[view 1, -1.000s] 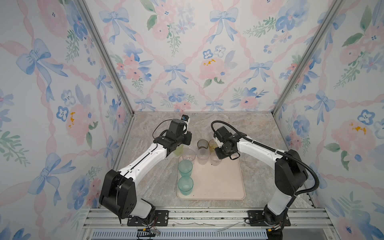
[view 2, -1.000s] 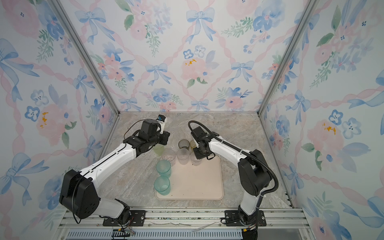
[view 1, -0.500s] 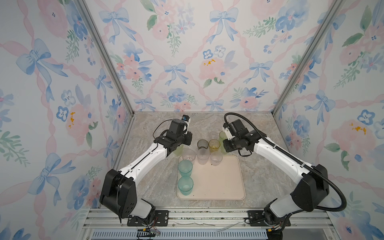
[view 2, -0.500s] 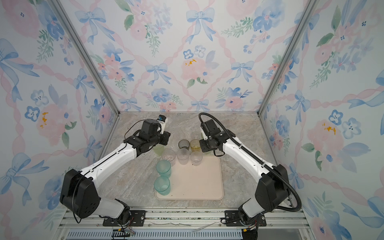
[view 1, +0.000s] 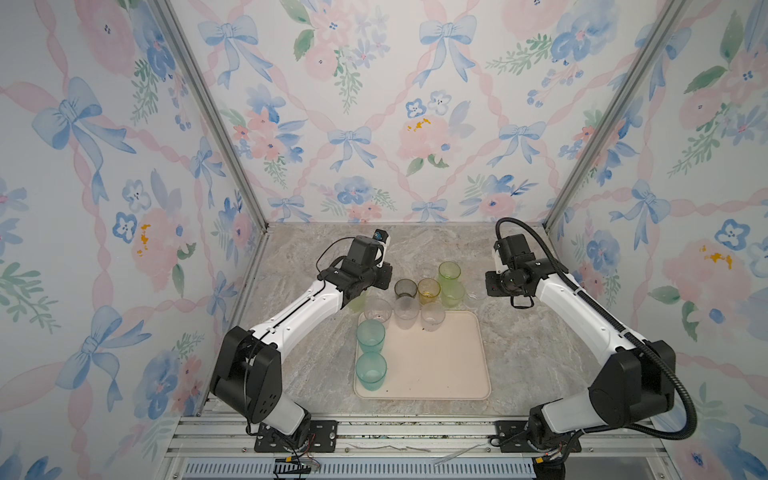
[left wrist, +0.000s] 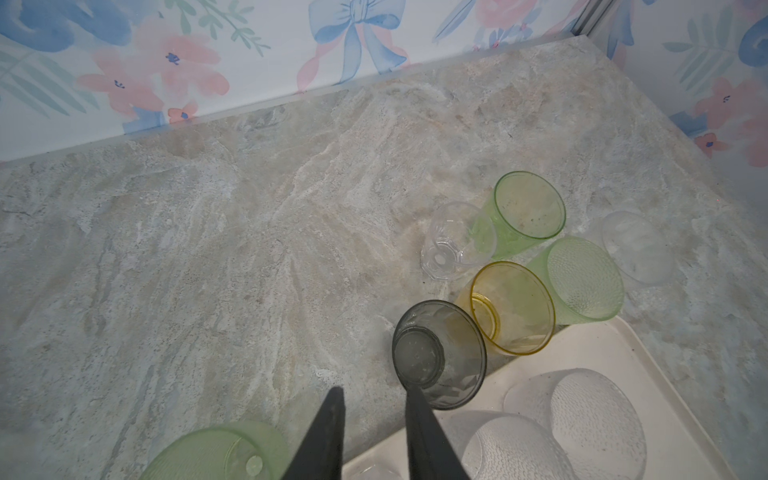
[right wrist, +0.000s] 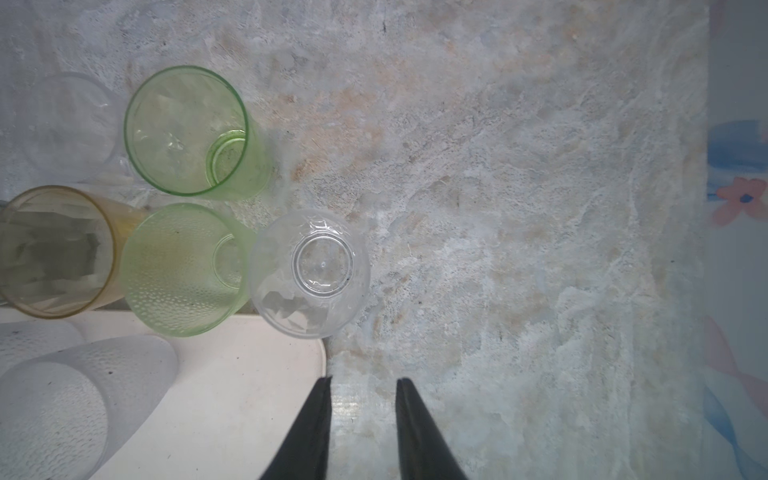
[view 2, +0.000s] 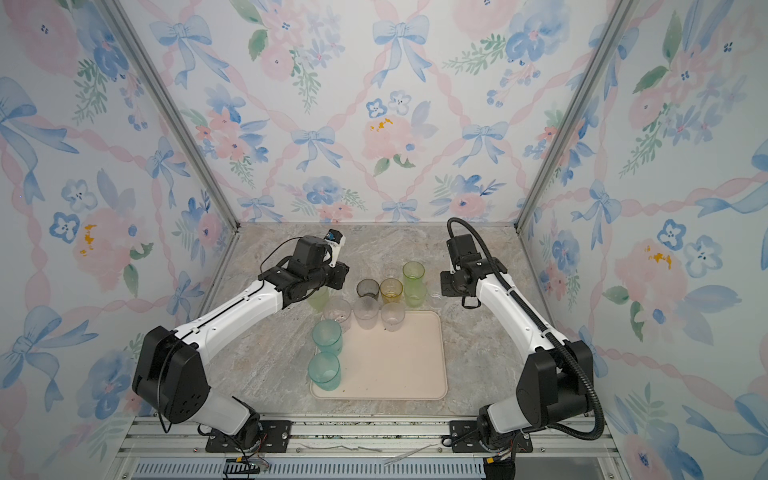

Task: Place the glasses into the tray
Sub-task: 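Move the right gripper to a clear glass beyond the tray, then lower the right gripper onto the clear glass rim and close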

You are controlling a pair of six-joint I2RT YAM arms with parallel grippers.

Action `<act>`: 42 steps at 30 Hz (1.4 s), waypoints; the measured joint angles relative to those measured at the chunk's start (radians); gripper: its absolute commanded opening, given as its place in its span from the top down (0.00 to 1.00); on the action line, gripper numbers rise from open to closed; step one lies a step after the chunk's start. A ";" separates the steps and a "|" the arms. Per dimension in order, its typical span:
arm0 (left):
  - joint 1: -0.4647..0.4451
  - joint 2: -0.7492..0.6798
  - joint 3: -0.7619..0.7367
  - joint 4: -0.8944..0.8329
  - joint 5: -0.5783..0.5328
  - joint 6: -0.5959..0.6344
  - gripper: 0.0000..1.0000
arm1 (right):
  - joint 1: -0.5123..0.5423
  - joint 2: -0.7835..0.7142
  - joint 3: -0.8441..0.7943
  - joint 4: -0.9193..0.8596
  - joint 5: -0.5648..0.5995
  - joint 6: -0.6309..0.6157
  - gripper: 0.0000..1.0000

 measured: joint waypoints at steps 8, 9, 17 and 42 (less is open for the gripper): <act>0.000 0.003 0.000 -0.002 0.000 0.000 0.72 | -0.027 0.032 -0.006 0.006 -0.014 0.000 0.71; 0.000 0.004 0.001 -0.002 0.000 0.000 0.72 | -0.029 0.035 -0.006 0.007 -0.018 0.000 0.71; 0.000 0.009 0.002 -0.002 -0.001 0.000 0.71 | -0.050 0.061 -0.005 0.016 -0.034 -0.002 0.69; 0.006 -0.030 -0.035 -0.002 -0.016 0.000 0.71 | -0.071 0.166 0.009 0.050 -0.101 -0.003 0.74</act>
